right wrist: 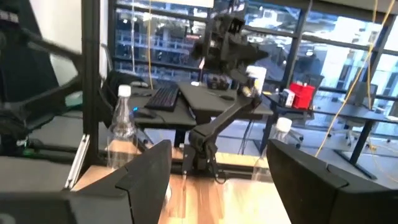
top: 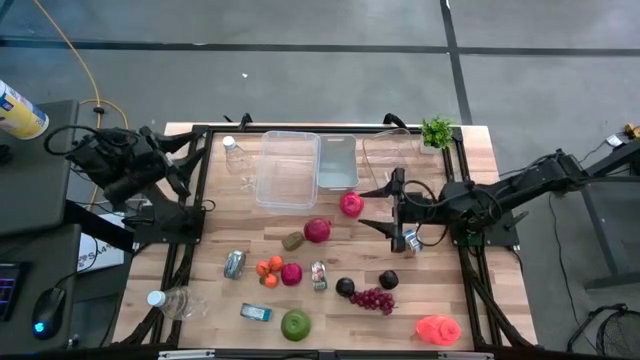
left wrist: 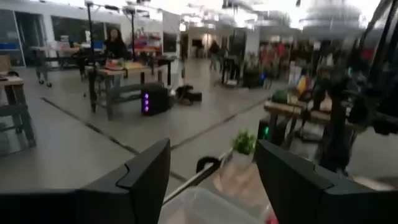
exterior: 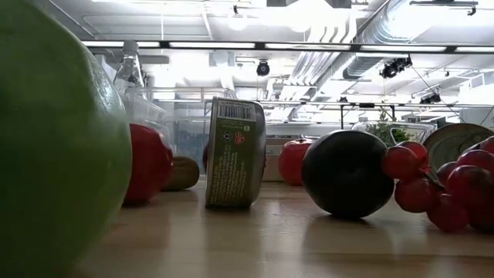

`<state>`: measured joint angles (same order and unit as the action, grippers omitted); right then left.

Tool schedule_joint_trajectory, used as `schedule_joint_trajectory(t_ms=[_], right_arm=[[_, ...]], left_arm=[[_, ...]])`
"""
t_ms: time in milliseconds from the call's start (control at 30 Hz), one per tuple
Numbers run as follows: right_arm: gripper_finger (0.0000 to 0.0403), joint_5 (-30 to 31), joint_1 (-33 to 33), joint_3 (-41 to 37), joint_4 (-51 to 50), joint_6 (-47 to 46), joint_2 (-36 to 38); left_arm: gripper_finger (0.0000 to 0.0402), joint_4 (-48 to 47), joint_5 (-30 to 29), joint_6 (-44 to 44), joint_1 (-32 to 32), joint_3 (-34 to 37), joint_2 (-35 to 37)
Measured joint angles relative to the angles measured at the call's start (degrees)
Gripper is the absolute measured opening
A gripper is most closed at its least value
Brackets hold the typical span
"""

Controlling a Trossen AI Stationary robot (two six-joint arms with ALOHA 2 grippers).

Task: Pick & Place Food Item
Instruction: Put the top transparent water bottle into the left transparent bin

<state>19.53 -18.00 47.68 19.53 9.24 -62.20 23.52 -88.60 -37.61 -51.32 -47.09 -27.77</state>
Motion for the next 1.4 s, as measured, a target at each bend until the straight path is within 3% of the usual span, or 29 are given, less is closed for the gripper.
schedule_joint_trajectory(t_ms=[200, 400, 733, 867, 1200, 1400], right_arm=[[0.0252, -0.4, -0.4, 0.0, 0.3, -1.4, -3.0], [0.0252, -3.6, -4.0, 0.0, 1.7, -5.0, -7.0], [0.0252, -3.7, -10.9, 0.0, 6.6, -4.9, -12.1], [0.0252, -3.6, -12.6, 0.0, 6.9, -4.9, -12.9], [0.0252, -3.5, -16.6, 0.0, 6.8, -4.9, -13.3], [0.0252, -3.5, -17.3, 0.0, 6.8, -4.6, -13.3]], left_arm=[[0.0230, 2.3, -1.1, 0.1, -1.7, -1.0, -2.7], [0.0229, 1.7, -1.6, 6.1, -0.3, -0.4, -3.8], [0.0229, 4.8, -1.3, 11.7, -1.1, -0.3, -15.0], [0.0229, 10.3, -1.3, 10.0, -1.1, -0.3, -17.7], [0.0229, 10.7, -1.5, 17.2, -3.6, -0.3, -22.9], [0.0229, 10.6, 0.9, 16.4, 0.0, -0.3, -27.3]])
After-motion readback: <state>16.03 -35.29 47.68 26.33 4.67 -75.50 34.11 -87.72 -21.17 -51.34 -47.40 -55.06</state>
